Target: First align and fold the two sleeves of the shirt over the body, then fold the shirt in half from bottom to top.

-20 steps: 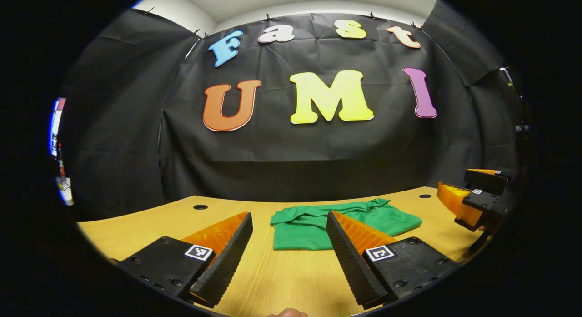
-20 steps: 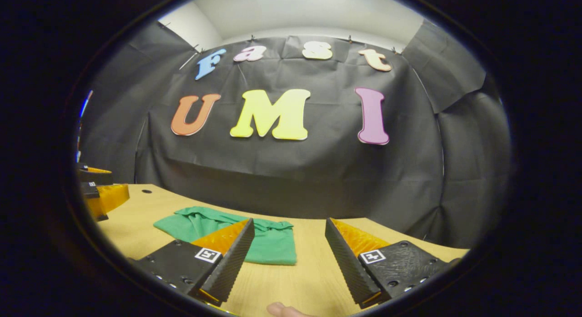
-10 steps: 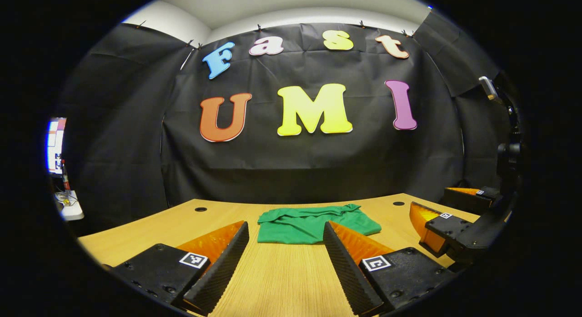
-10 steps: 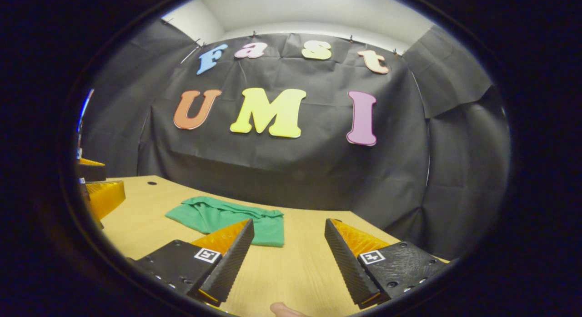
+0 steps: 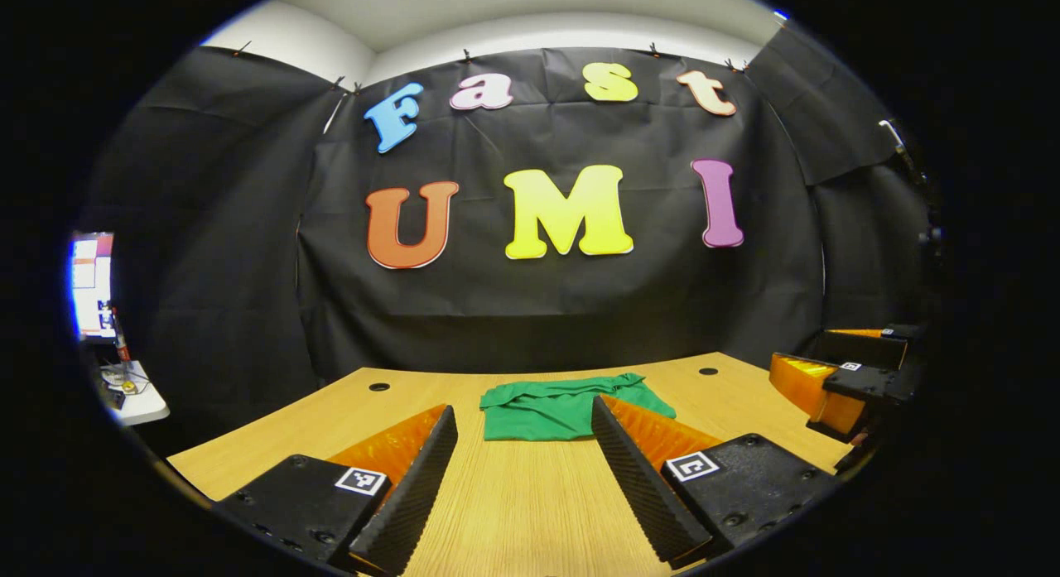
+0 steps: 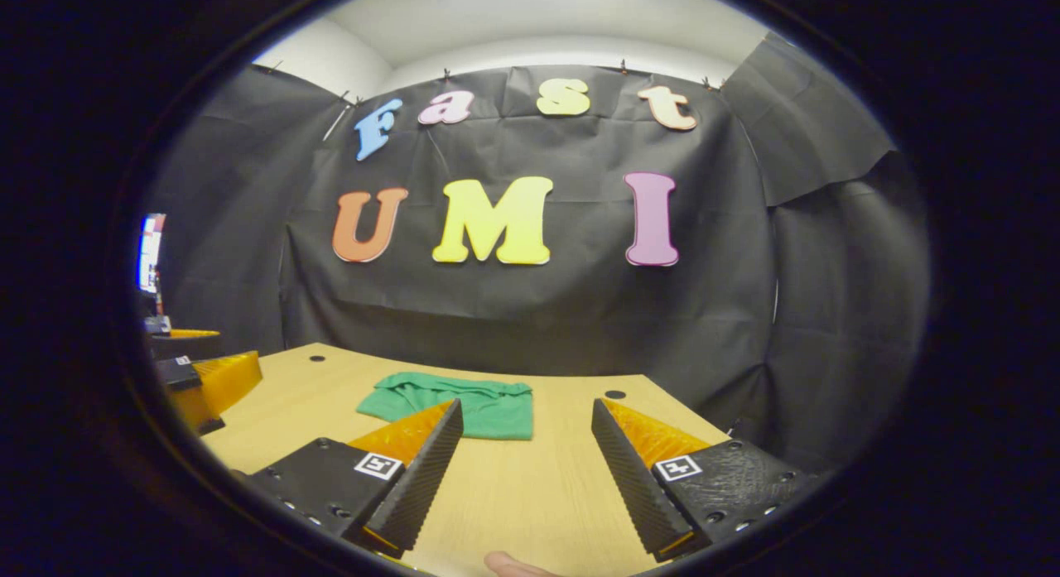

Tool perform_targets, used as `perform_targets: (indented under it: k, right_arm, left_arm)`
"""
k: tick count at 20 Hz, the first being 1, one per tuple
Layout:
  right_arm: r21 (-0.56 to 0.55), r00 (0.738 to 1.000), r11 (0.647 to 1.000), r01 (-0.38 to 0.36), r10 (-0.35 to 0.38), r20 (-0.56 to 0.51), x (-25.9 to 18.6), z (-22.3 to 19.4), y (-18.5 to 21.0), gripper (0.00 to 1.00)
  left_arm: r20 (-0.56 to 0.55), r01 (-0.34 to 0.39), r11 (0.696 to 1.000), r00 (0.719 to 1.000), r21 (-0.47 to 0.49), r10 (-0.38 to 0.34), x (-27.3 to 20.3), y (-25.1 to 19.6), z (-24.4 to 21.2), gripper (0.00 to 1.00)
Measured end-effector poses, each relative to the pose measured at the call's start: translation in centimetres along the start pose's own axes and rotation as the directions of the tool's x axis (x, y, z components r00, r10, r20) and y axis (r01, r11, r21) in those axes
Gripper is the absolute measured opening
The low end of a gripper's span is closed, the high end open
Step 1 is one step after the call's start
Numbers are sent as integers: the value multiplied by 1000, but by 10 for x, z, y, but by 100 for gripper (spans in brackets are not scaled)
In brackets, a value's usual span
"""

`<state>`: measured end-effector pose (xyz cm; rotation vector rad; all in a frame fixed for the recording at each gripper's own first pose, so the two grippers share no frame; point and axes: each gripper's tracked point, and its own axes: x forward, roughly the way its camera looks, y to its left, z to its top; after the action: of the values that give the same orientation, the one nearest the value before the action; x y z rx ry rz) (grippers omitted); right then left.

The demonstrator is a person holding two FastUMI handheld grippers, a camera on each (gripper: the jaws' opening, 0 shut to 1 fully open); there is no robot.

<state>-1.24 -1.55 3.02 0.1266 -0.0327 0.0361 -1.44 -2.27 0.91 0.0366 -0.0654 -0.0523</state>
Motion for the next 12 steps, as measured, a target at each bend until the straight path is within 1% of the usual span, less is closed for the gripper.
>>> perform_targets:
  k: [1,3,4,5,6,8,9,11,12]
  right_arm:
    - [-3,1000,1000,-10,10,-11,-6,3,3,95]
    - [-24,1000,1000,-4,4,-15,-15,11,6,96]
    - [-44,1000,999,-3,2,-9,-17,15,10,95]
    - [-62,1000,998,-5,5,8,-21,22,15,96]
    - [-71,1000,997,-10,12,26,-22,27,21,95]
    - [-64,998,997,-32,36,59,-22,37,36,96]
    - [-58,997,998,-33,37,66,-19,39,40,93]
    - [-46,998,999,-28,31,63,-12,37,42,95]
    - [-40,998,999,-28,30,52,-10,33,45,96]
  left_arm:
    - [-8,20,1000,1000,-8,-20,-1,-2,1,100]
    - [-32,41,999,999,13,-41,-6,0,1,100]
    - [-35,36,999,999,28,-35,-8,6,2,100]
    - [-28,27,999,999,39,-26,-11,10,6,100]
    - [-18,20,999,1000,49,-20,-13,13,10,100]
    - [-10,36,998,999,59,-35,-14,7,13,100]
    - [-11,52,996,999,66,-51,-15,3,12,100]
    - [-8,80,994,997,79,-80,-16,-4,13,100]
    - [-7,83,993,997,87,-83,-17,-4,14,100]
